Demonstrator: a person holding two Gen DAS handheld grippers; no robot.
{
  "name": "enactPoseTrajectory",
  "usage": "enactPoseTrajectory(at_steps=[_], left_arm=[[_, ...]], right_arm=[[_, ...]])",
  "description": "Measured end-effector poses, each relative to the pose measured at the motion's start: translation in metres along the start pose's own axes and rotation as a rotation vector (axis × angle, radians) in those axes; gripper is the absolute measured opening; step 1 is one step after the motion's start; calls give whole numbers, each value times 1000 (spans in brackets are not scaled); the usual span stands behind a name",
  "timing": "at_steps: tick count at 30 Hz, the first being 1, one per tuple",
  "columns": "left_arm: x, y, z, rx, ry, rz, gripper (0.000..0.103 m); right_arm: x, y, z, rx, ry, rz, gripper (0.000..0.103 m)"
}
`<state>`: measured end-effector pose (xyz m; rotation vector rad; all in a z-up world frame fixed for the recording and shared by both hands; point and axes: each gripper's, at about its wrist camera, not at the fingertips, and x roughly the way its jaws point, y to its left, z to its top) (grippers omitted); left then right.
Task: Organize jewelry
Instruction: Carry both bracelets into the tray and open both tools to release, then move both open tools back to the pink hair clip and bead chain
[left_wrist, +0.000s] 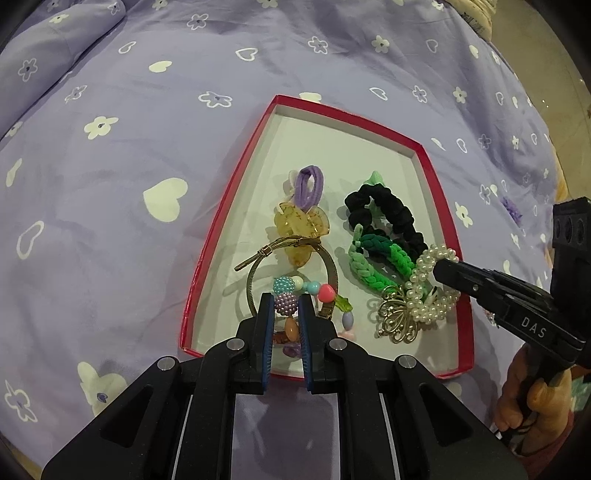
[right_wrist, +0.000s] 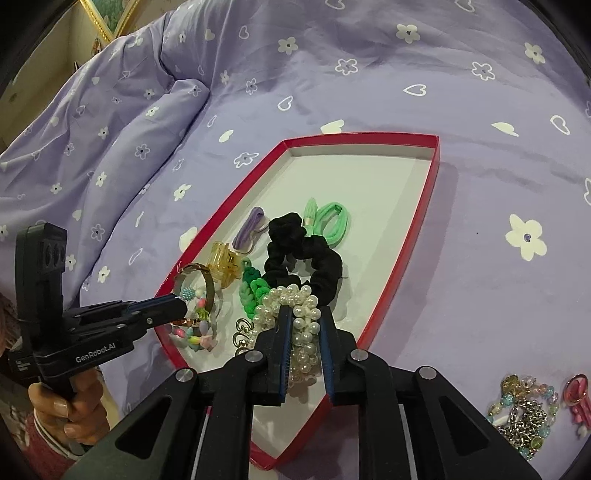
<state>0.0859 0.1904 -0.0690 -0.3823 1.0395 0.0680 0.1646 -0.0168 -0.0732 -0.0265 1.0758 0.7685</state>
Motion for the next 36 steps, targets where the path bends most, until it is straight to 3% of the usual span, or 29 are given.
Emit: enactPoseTrajectory(at_steps=[5,12,18,25,26,36], left_arm=[[-1,-3,0,-3,2,5,11],[-2,-4,0,-3,0,6,11],[-4,-7,0,3,1,11,11],[-17,-13,-2,-1,-22,1,33],[-19,-15,-2,1,-26,0,35],[-32,-53,-8,58,-45,-48,37]], right_arm=[[0,-1,1,7,2,7,17],[-6,3,0,-1,-11,18,31],[-13,1,0,11,-26,12,32],[-36,-3,-3,33,-73,24,33],[-41,-4,-4,38,-83,27,37],[-94,-56,-39,165,-155,-34,41]])
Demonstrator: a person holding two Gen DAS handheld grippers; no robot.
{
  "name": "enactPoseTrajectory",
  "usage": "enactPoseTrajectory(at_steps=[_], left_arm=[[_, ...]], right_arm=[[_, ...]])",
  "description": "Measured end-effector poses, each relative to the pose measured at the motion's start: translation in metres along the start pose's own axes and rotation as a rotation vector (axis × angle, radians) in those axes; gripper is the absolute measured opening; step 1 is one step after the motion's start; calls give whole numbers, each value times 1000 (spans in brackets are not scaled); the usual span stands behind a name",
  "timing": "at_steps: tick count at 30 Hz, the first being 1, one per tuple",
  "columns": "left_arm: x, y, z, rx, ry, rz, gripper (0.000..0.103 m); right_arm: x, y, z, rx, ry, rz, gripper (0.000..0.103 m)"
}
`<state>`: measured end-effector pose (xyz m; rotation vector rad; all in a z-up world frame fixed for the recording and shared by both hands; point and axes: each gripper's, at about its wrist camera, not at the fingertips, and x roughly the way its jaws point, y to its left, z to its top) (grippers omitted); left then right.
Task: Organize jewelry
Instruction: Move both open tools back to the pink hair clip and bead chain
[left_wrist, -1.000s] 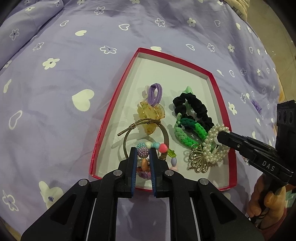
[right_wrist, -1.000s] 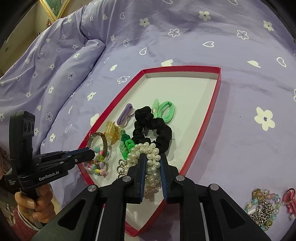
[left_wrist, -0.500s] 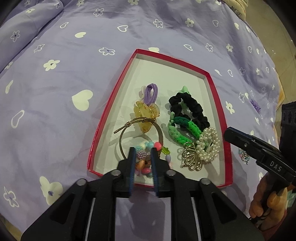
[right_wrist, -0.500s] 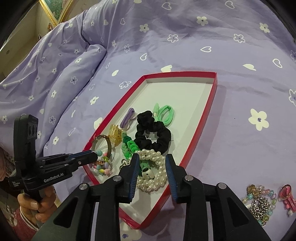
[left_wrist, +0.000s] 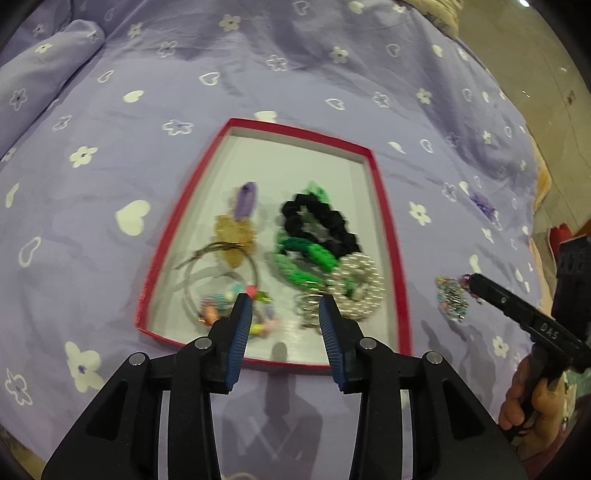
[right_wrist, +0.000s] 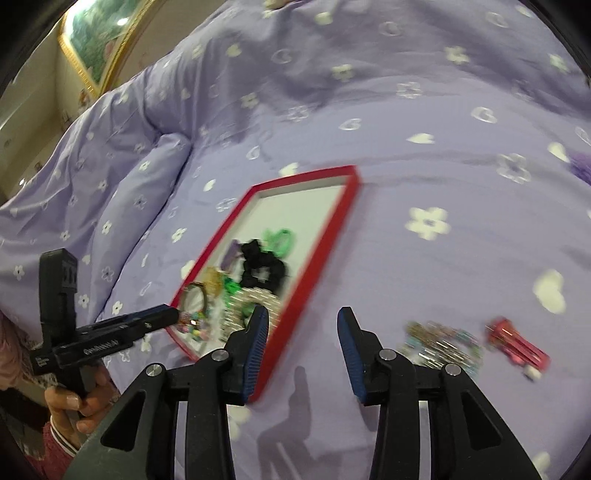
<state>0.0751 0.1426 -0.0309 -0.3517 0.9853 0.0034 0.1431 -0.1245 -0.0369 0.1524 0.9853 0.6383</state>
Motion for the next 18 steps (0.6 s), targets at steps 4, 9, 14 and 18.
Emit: enactPoseTrajectory(at_steps=[4,9,14,18], left_arm=[[1,-21,-6,28,17,-44,38],[5,-52,-11,78,33,-81,38],[15,-81,-16,128,62,-106,38],[22,-103,-19,166,81,-123,38]], right_arm=[[-19,-30,-12,54,-12,-52,41],[-45,-67,-24,118,-32,-115,43],[-62,-89,-36,157,-49,-153,43],[-69,-102,-43,178,-54,-170,43]])
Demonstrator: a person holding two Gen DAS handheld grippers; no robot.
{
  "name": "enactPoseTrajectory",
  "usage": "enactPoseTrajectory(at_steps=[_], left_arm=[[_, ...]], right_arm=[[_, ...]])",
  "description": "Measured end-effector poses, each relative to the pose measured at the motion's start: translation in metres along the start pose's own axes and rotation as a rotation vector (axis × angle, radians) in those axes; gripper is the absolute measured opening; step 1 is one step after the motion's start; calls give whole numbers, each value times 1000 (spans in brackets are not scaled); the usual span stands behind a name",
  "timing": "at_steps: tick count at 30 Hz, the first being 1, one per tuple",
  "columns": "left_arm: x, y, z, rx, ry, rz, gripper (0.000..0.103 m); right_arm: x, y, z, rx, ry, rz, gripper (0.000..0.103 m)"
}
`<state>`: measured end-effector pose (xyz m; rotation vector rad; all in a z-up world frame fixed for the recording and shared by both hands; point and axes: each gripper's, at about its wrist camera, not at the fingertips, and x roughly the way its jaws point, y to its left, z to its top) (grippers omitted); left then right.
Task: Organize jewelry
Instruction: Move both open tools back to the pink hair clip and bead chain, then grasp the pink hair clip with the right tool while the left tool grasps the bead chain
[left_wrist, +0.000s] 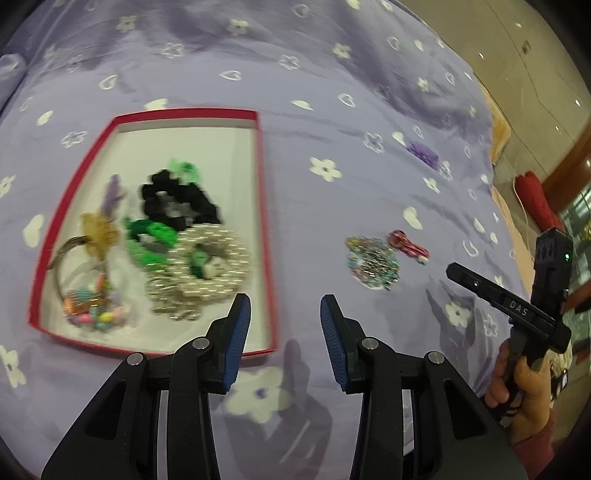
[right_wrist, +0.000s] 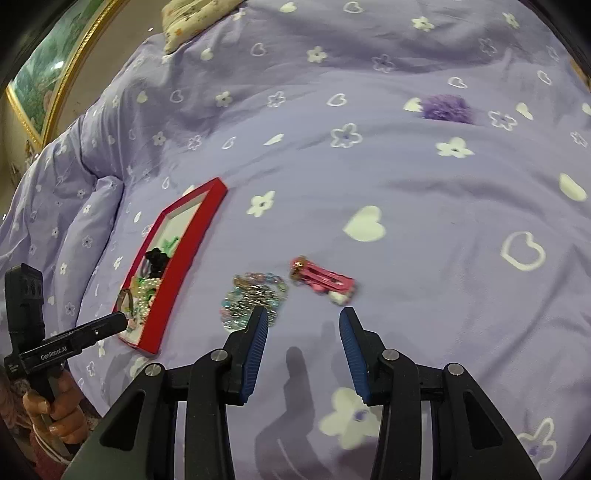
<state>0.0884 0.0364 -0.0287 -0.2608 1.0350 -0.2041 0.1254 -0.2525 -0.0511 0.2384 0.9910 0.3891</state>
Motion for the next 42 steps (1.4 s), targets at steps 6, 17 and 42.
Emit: enactPoseTrajectory(at_steps=[6,17,42], left_arm=[[15,-30,8,65,22,-22,38],[45,-50,22,122,66,-9,38],[101,-68,59,301,166,1,38]], right_arm=[[-5,-12,2,-1,-12,-14,43],[3,-20,13,-35,0,-27,43],[66,11,33,-434,176,-66,19]])
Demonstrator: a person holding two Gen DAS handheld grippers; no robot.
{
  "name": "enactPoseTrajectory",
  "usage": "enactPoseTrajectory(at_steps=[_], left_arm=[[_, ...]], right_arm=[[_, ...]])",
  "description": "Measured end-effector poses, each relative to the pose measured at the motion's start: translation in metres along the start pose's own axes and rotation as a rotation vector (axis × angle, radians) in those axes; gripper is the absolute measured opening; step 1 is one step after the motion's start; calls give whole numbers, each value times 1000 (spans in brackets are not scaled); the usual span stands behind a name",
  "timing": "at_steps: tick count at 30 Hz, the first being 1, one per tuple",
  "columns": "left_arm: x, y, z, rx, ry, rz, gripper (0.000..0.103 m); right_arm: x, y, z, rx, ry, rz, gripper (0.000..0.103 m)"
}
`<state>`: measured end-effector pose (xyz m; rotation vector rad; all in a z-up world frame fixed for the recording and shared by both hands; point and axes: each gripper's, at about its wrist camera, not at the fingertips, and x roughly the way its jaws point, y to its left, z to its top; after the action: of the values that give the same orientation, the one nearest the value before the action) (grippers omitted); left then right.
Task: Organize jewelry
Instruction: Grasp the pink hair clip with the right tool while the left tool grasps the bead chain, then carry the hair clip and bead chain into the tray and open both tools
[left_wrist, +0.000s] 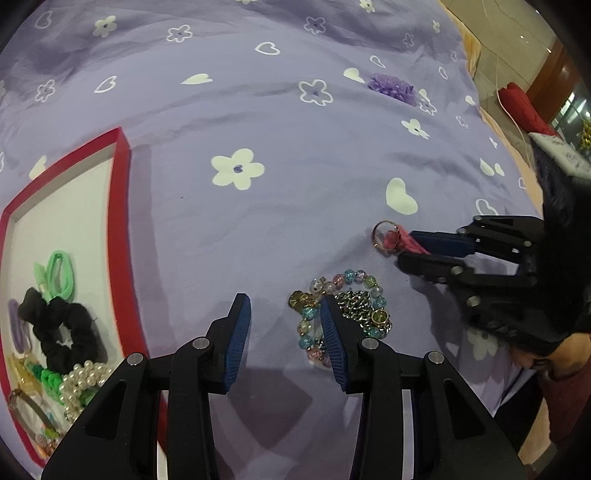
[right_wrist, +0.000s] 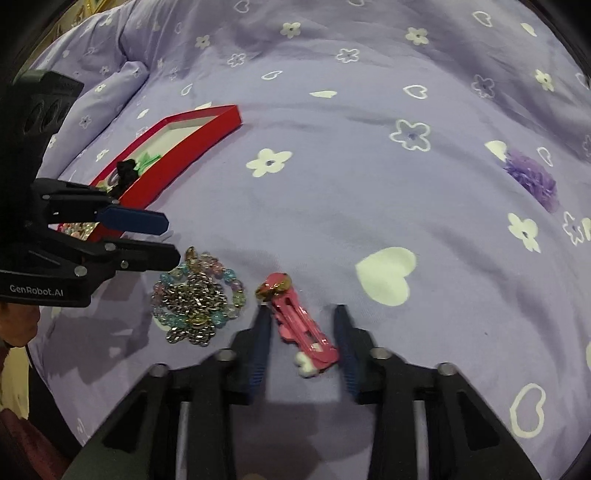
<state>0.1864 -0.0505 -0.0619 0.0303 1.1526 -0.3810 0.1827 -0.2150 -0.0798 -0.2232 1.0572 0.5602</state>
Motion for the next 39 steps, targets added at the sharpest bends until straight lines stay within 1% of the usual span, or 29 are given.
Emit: enactPoseTrajectory(at_steps=[1,2,4,5,7,9,10,11,13,14,18,20,21,24,32,39], left_arm=[[2,-2,1,9,4,-2,38],[5,-4,2,17,9,-5,38],[12,-7,4,25,16,1,38],[15,-7,5,26,18,5,38],[17,-9,7,31,11,7,38],[17,-11,8,42,5,-3,31],[17,-12,7,48,5,-18,19],[17,-12,6,51,7,-38,14],[14,-14,4,57,-3,-32,13],[12,-14,3,57,-8,-30,11],[-6,-11,-6,25,-50,-50,11],[-18,-9,-11,7,-77,-60,11],[-23,-8,-12,0,-89,-64,9],[-46,-6,-18,-24,-134,-70,9],[-94,0,-33,-66,-226,-65,9],[-124,21,-54,-132,-278,-45,9]], right_arm=[[-3,-3,-1,29,-6,18,19],[-10,-10,-2,85,-30,64,19],[-21,-21,-6,155,-71,110,19],[-26,-25,-9,182,-81,104,19],[-30,-25,-13,181,-82,89,19],[-34,-25,-16,197,-87,101,19],[-36,-26,-19,208,-90,107,19],[-38,-27,-23,219,-94,110,19],[-40,-27,-25,243,-104,112,19],[-42,-29,-27,263,-111,121,19],[-47,-33,-32,319,-139,136,19],[-51,-31,-33,336,-156,142,19],[-53,-30,-34,344,-166,146,19],[-59,-26,-35,353,-185,155,19],[-70,3,-33,329,-209,186,19],[-71,36,-24,287,-214,228,19]])
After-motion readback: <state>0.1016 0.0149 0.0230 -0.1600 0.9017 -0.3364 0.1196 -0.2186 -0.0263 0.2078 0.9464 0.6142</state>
